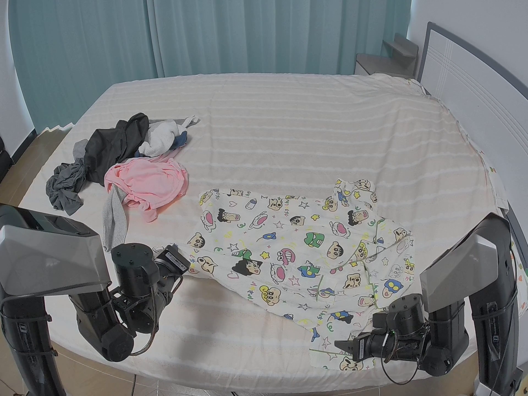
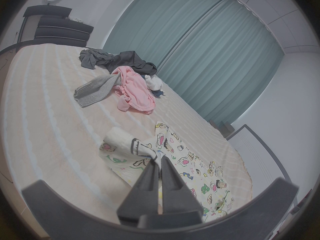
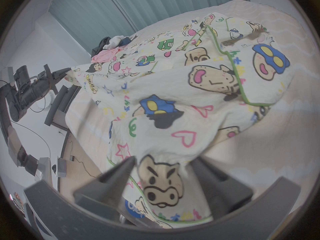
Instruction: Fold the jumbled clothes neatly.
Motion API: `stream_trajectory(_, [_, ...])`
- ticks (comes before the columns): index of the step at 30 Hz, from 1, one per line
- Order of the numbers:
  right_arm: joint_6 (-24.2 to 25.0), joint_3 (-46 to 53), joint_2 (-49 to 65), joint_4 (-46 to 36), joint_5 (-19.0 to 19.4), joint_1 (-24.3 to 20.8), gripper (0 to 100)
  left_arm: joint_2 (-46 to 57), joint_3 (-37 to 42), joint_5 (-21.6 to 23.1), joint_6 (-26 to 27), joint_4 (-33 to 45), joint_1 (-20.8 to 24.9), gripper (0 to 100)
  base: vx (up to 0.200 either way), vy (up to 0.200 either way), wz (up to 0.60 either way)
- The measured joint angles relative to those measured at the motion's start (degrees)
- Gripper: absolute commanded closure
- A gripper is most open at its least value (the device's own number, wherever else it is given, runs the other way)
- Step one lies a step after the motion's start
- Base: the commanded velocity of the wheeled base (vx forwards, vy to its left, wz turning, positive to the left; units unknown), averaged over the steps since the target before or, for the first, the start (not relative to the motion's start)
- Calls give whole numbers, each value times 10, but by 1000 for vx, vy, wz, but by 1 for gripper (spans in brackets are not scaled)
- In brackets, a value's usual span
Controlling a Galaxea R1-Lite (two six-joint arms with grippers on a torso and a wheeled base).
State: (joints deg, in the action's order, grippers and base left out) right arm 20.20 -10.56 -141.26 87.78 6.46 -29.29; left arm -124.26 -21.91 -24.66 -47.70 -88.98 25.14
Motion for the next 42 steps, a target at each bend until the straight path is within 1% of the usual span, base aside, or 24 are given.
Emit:
stream_trajectory(3, [1, 6, -1, -1, -9, -3, 100, 0, 2, 0, 0, 0, 0, 100, 0, 0, 0])
stream_trajectory(11, [6, 38, 14, 1, -9, -1, 100, 0, 20, 1, 4, 0, 3, 100, 0, 0, 0])
stream_trajectory(20, [21, 87, 67, -1, 15, 9, 100, 0, 95, 4, 20, 0, 30, 100, 0, 0, 0])
stream_trajectory(25, [27, 94, 94, -7, 19, 15, 100, -1, 148, 4, 27, 0, 49, 100, 0, 0, 0])
stream_trajectory(28, [29, 95, 113, -34, 20, 20, 100, -7, 177, 4, 30, 0, 61, 100, 0, 0, 0])
stream_trajectory(30, [29, 95, 134, -72, 21, 23, 100, -15, 193, 4, 30, 0, 66, 100, 0, 0, 0])
stream_trajectory(31, [29, 95, 138, -81, 21, 23, 100, -17, 195, 4, 30, 0, 66, 100, 0, 0, 0])
stream_trajectory(33, [28, 95, 163, -126, 22, 23, 100, -29, 203, 4, 31, 0, 69, 100, 0, 0, 0])
stream_trajectory(37, [26, 95, 192, -171, 23, 23, 100, -51, 207, 5, 30, 0, 73, 100, 0, 0, 0])
stream_trajectory(42, [24, 95, 221, -219, 22, 20, 100, -81, 209, 5, 27, 0, 95, 100, 0, 0, 0])
